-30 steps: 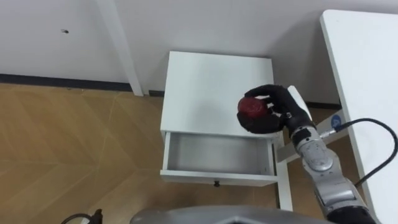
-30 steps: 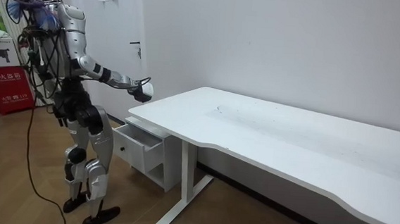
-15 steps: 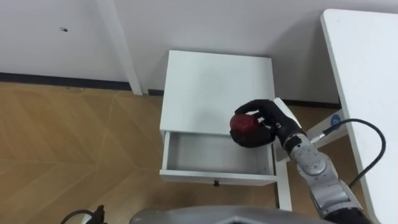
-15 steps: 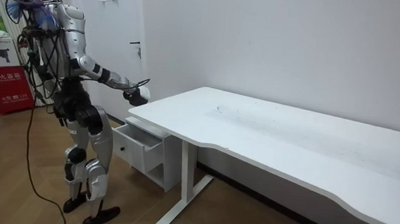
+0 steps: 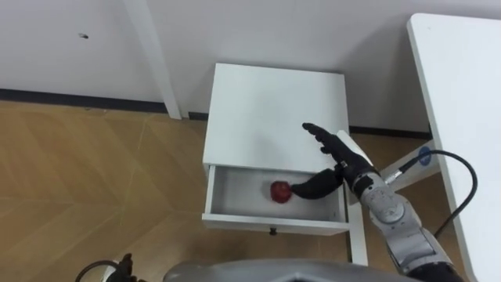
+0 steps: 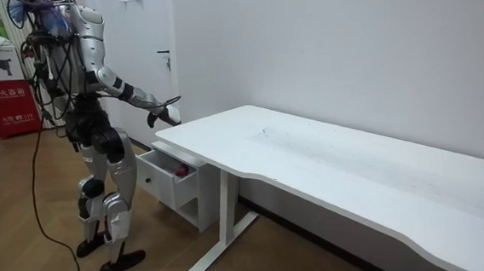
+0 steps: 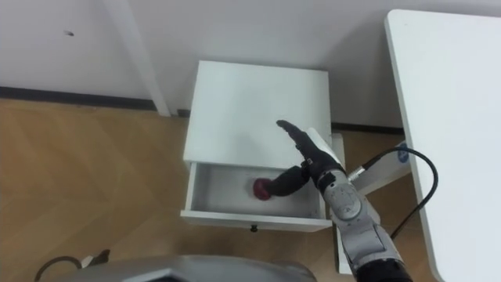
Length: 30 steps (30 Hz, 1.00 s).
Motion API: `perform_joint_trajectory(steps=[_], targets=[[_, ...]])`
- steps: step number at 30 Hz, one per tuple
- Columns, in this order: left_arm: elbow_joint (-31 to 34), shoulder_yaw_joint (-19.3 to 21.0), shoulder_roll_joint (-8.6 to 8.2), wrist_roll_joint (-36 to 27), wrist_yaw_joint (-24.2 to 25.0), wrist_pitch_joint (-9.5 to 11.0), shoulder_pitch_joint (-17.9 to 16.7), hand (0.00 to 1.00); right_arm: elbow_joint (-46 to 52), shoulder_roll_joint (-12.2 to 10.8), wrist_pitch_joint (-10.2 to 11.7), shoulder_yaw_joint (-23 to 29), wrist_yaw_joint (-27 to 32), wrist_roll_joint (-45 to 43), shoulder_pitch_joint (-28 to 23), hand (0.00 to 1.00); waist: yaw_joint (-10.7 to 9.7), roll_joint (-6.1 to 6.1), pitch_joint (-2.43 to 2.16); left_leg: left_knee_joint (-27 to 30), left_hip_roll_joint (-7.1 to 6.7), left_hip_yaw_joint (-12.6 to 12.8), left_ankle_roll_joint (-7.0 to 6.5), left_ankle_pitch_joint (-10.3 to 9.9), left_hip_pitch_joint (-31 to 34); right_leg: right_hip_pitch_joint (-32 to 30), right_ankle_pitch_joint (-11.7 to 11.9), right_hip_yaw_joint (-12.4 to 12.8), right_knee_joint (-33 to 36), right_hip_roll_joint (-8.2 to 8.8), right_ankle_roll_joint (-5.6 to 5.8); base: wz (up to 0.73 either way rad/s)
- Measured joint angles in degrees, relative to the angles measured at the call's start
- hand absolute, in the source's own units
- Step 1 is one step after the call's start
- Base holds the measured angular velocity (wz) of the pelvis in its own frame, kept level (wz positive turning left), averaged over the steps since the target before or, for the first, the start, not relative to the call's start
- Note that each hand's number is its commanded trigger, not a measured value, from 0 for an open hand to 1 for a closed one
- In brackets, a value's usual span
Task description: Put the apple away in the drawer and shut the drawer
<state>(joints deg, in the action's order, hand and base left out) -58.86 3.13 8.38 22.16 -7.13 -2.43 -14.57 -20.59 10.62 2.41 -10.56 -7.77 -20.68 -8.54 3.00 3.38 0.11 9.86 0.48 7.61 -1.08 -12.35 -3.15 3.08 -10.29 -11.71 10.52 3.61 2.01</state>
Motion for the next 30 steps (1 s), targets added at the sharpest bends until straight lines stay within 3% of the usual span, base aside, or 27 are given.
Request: perform_joint_trajectory(steps=[9,14,22,24,28,30], targets=[[1.2,0.0,0.00,0.0,-0.9,0.0,-0.5,0.00,-1.4,-0.2,0.0,0.0,0.1,0.2,-0.6,0.00,0.3,0.38,0.05,-0.1,-0.08,-0.6,0.00,0.0,-0.5,1.0,0.0,-0.8,-0.6,0.03,0.01,0.04],[1.6,0.0,-0.06,0.0,-2.2,0.0,-0.8,0.00,-3.8,-1.8,0.0,0.2,0.8,0.6,-1.1,0.00,0.2,0.62,0.07,-0.1,-0.18,-1.5,0.00,0.0,-0.5,1.6,0.0,-1.0,-1.0,0.02,0.01,0.07],[1.4,0.2,-0.83,0.0,-3.5,1.2,-2.0,0.00,-12.1,-2.5,2.0,3.5,4.1,0.6,-1.3,0.00,0.2,0.34,0.21,0.5,-0.24,-1.7,0.01,0.0,-0.3,1.7,0.0,-1.0,-0.8,0.16,0.03,0.03],[-0.1,0.3,-0.90,-0.1,-3.5,1.6,-1.6,0.00,-15.8,-2.5,3.7,5.6,4.8,1.8,-1.8,0.00,-0.2,-0.06,0.09,1.4,-0.07,-1.8,-0.06,-0.5,0.2,1.7,0.0,-1.4,-0.6,0.15,0.04,0.06],[-1.0,0.8,-1.01,0.0,-3.3,1.6,-1.5,0.00,-24.1,-2.0,3.6,9.2,7.3,3.5,-2.2,0.00,-1.1,-1.17,-0.10,4.7,-0.16,-1.8,-0.54,-2.3,1.0,0.7,-1.5,-1.6,3.4,0.91,0.55,0.03],[-2.7,2.6,-1.06,0.1,-2.7,1.6,-0.8,0.00,-28.9,-1.5,3.4,12.3,9.3,5.6,-2.7,0.00,-2.3,-1.66,-0.09,7.8,-1.00,-1.8,-1.53,-4.1,2.1,-1.8,-3.7,-1.9,10.4,2.83,1.20,0.03]])
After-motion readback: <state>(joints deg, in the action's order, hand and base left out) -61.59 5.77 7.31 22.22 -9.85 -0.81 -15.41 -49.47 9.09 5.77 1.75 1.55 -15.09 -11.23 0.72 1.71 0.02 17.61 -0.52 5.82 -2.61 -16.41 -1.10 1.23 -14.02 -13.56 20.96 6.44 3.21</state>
